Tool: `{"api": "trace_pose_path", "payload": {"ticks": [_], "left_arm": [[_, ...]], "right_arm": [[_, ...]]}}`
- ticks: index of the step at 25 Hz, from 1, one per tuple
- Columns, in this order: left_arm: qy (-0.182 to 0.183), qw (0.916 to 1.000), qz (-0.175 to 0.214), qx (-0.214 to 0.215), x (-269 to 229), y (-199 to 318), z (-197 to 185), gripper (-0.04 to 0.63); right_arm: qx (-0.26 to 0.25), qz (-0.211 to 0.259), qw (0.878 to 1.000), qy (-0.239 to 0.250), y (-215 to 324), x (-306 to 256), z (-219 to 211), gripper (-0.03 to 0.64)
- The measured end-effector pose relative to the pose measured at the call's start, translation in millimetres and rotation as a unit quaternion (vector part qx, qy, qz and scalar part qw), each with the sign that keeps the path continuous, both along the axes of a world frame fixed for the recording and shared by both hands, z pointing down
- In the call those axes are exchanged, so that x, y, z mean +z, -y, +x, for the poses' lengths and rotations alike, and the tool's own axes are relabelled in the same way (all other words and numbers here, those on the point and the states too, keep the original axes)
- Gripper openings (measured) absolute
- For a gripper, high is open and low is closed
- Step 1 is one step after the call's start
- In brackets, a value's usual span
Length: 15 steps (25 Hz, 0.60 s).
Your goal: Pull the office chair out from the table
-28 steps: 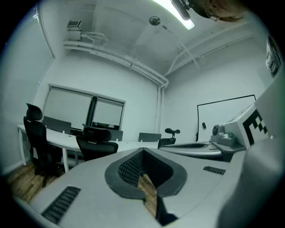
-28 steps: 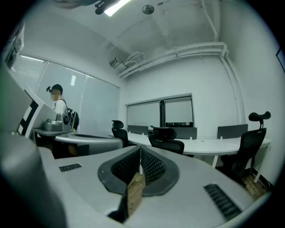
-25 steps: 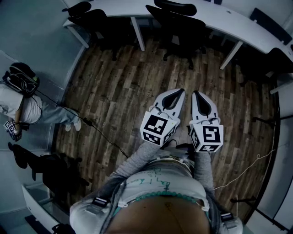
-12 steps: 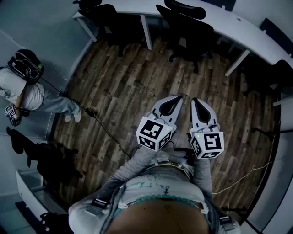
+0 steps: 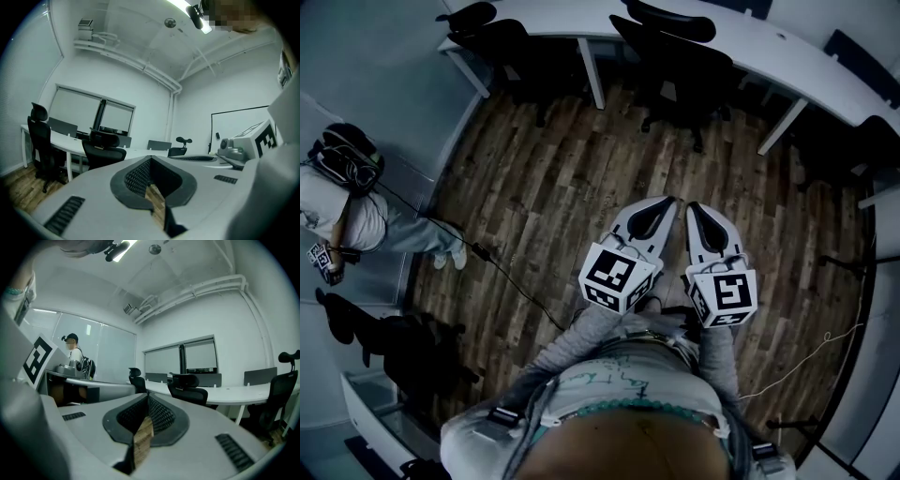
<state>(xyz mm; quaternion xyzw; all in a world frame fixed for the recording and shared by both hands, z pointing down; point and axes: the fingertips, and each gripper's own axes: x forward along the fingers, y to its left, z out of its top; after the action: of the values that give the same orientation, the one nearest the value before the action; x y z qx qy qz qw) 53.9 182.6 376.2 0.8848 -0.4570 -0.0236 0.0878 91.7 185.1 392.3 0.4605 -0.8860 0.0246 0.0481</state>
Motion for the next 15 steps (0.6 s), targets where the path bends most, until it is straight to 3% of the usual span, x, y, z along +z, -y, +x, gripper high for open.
{"api": "trace_pose_path", "payload": {"ticks": [5, 15], "left_arm": [[-0.009, 0.9997, 0.003, 0.022, -5.0, 37.8, -13.3, 0.011], [-0.009, 0.9993, 0.002, 0.036, -6.0, 116.6, -51.5, 0.011]], "right_arm": [[0.030, 0.004, 1.000, -0.010, 30.6, -5.4, -12.3, 0.020], [0.038, 0.010, 0.999, -0.006, 106.9, -12.1, -49.9, 0.020]]}}
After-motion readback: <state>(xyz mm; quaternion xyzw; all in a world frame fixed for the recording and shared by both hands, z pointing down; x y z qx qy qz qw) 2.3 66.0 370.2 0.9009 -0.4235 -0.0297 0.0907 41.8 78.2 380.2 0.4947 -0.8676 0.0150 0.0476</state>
